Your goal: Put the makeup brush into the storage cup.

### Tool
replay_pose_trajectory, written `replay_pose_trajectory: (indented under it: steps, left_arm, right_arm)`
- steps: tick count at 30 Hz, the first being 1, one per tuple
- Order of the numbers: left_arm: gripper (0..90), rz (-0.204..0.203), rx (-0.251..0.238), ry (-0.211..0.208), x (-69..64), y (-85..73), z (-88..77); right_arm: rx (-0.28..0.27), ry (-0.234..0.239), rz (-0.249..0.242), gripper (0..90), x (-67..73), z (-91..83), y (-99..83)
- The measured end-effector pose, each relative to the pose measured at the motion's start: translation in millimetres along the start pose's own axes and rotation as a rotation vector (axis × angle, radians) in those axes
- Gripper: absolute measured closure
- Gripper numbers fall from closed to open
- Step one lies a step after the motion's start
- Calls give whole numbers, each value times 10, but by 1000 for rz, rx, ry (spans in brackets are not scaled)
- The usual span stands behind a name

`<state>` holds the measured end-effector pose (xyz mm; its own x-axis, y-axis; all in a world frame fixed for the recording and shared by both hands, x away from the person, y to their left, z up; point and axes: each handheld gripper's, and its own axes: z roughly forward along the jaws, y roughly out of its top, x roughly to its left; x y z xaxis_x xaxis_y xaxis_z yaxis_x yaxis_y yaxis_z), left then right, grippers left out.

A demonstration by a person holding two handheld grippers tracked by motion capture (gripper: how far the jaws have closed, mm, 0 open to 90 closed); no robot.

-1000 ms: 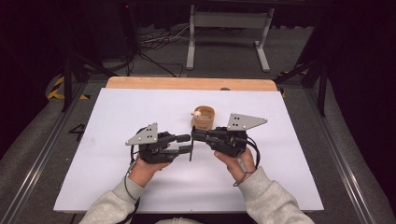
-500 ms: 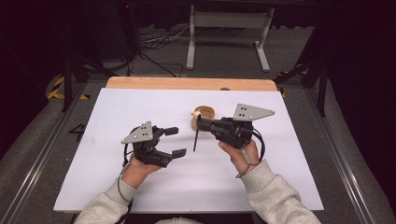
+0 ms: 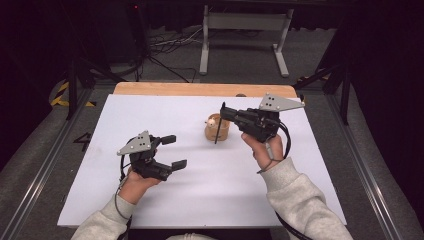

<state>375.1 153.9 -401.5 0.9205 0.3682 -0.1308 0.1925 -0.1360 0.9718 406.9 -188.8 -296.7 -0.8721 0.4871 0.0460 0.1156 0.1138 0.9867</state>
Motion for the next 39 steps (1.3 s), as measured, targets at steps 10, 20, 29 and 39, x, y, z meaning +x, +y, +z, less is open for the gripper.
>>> replay_pose_trajectory:
  steps: [10, 20, 29, 39]
  left_arm:
    - [58, -13, 13, 26, 18, -64, -135]
    - [51, -19, 28, 48, 20, -130, -199]
    - [48, -24, 31, 52, 31, -143, -218]
    - [48, -25, 35, 47, 32, -152, -200]
  right_arm:
    - [-17, -58, 0, 860, -161, 1, 75]
    - [-20, -150, 10, 860, -322, 74, 53]
    - [-29, -213, 24, 860, -468, 143, 8]
    - [-35, -265, 46, 859, -585, 202, -71]
